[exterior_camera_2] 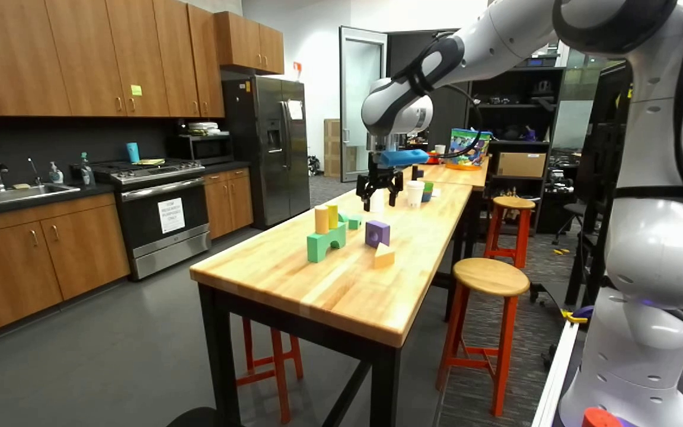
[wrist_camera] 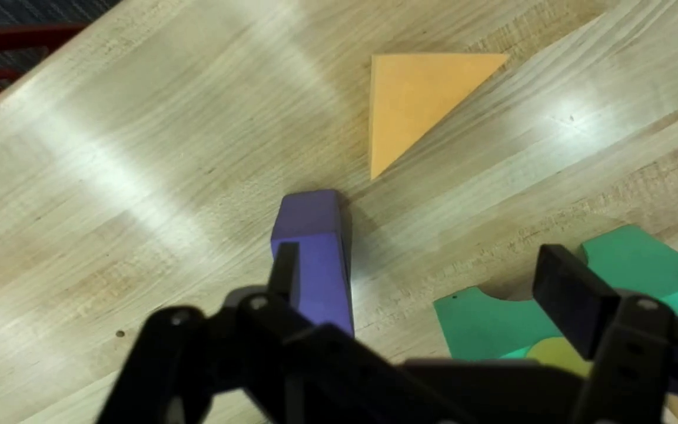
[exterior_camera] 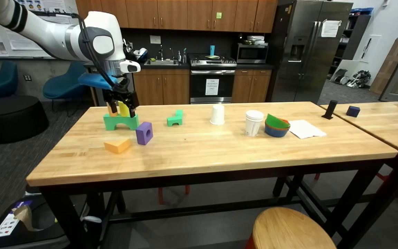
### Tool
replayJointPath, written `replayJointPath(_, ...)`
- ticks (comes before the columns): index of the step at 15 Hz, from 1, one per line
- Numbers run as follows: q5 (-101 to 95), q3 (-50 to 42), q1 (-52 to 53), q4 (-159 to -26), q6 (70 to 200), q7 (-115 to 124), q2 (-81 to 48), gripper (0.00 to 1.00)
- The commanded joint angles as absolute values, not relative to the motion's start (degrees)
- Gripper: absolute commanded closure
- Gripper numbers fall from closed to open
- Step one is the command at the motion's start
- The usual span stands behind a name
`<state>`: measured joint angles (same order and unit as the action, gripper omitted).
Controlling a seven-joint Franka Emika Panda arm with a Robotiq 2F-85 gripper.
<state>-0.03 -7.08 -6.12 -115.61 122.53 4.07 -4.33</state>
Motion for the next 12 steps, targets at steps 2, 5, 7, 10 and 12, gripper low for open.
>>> replayJointPath(2, -0.9, -7.2, -6.9, -113.6, 117.4, -4.5, -4.8, 0.00)
replayJointPath(5, -1.6, -7.3, -7.2, -113.9, 114.8, -9.4, -4.1, 0.00)
replayJointPath(7, -2.6, -7.4, -7.4, -113.8, 113.4, -12.0, -4.1, 0.00)
replayJointPath(10, -1.7, -7.2, -7.3, -114.6, 114.9, -10.4, -4.4, 0.00)
replayJointPath(12, -1.7, -7.2, -7.3, -114.7, 115.0, -10.4, -4.4, 0.00)
